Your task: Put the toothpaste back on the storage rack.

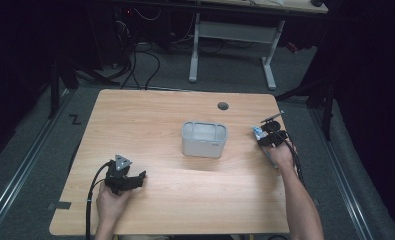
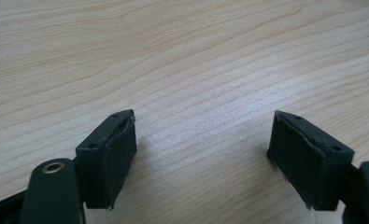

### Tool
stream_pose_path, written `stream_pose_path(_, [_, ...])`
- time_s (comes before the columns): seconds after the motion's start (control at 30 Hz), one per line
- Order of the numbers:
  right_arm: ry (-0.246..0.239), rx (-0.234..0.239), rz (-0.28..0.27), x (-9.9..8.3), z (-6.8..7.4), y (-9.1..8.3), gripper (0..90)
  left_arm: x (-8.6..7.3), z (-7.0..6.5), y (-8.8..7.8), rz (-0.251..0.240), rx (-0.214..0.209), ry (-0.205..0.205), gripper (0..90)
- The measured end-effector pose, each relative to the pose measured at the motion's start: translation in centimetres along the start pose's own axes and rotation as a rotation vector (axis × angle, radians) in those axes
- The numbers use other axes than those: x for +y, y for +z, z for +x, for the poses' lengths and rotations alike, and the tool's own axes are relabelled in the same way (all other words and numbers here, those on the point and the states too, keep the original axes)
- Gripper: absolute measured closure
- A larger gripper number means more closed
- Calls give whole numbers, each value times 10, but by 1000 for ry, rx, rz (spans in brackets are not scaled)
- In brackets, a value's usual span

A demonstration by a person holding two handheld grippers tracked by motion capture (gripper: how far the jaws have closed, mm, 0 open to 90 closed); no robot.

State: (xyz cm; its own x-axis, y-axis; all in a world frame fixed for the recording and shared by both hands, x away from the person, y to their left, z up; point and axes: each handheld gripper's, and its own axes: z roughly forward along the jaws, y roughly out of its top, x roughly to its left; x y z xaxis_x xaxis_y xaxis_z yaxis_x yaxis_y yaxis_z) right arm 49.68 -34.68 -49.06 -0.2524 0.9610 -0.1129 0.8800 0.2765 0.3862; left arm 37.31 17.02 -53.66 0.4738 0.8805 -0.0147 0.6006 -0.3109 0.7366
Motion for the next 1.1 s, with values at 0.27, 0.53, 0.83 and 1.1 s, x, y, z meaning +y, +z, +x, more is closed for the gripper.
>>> stream_pose_path(0.27, [-25,-24,18,5,4,-2,719,0,0,0,0,0,0,236])
stream_pose_path(0.53, [-21,64,-1,4,7,-8,723,0,0,0,0,0,1,235])
stream_pose_path(0.83, [-20,150,-106,2,8,-35,720,0,0,0,0,0,0,235])
stream_pose_path(1.1, [-34,188,-173,-3,9,-56,719,0,0,0,0,0,1,235])
